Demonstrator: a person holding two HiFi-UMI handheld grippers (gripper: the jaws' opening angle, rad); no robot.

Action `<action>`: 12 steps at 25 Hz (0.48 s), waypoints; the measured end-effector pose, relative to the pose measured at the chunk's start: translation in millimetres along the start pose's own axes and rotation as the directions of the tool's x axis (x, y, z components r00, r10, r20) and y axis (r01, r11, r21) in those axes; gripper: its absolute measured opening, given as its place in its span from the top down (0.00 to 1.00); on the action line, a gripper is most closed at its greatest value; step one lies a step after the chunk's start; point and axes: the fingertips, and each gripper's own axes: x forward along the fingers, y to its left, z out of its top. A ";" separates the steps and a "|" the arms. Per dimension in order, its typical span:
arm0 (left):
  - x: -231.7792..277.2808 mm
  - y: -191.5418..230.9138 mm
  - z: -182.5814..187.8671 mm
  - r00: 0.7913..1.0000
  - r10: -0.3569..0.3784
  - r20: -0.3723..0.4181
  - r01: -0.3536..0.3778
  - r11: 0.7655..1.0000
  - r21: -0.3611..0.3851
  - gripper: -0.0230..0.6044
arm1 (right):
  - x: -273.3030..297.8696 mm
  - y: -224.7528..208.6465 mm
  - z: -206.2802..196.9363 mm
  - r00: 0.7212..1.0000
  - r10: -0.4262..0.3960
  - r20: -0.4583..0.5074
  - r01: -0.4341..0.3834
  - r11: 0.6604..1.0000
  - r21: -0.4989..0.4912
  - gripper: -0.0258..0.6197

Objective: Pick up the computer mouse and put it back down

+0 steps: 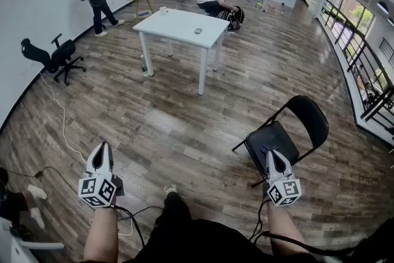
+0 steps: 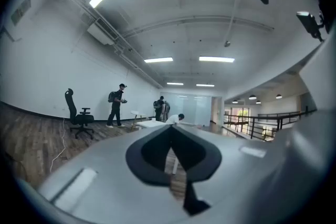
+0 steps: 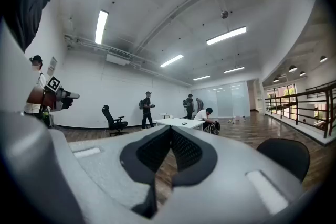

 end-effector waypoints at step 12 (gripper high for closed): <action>192.6 79.9 18.9 0.995 -0.088 -0.042 0.088 0.996 0.007 0.95 | 179.4 37.7 18.3 1.000 -0.016 -0.020 0.017 0.999 0.036 0.96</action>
